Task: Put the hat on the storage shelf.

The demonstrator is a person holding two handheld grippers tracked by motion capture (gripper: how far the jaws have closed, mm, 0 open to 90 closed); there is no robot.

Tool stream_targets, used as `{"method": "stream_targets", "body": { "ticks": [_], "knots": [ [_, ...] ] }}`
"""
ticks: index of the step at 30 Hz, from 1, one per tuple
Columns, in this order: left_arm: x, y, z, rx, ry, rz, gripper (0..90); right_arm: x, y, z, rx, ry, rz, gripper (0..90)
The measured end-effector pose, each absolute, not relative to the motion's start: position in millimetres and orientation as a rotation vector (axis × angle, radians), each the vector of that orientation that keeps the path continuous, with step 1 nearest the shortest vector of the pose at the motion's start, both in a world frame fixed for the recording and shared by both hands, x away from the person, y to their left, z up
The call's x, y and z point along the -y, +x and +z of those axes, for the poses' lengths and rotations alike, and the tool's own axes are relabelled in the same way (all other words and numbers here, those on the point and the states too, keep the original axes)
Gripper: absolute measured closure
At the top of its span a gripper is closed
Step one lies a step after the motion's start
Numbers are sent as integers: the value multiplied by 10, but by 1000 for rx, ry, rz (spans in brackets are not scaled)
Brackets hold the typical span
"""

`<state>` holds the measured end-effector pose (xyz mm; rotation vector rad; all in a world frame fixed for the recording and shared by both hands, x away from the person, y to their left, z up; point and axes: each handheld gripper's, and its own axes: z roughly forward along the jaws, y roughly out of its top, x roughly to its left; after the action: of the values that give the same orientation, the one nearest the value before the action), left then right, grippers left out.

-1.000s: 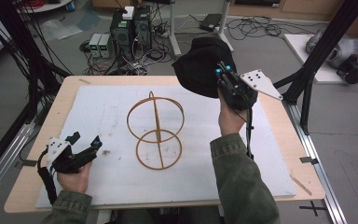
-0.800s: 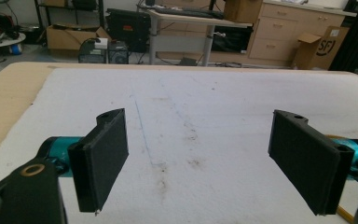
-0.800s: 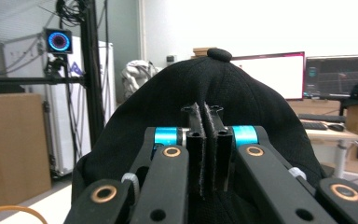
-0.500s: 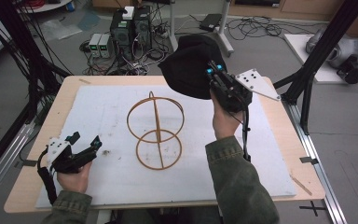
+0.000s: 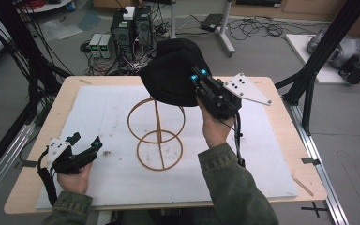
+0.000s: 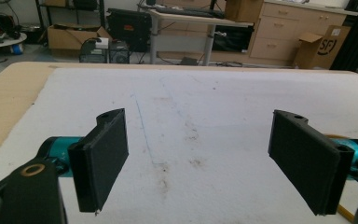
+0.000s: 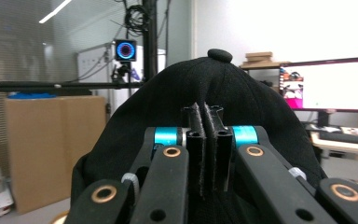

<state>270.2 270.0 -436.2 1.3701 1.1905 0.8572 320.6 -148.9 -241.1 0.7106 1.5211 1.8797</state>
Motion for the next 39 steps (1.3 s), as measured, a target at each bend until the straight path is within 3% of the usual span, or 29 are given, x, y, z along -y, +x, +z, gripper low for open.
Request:
{"method": "stream_targets", "body": {
  "ticks": [17,39],
  "knots": [
    [-2699,2701,-4362,-1187,1371,861,200,1439,3114,-2480,-1603,674,1996,884],
    [-2679,2720,-4383,-1184,1378,832,200,1225,2990,-2913,-1779,638,1972,884]
  ]
}}
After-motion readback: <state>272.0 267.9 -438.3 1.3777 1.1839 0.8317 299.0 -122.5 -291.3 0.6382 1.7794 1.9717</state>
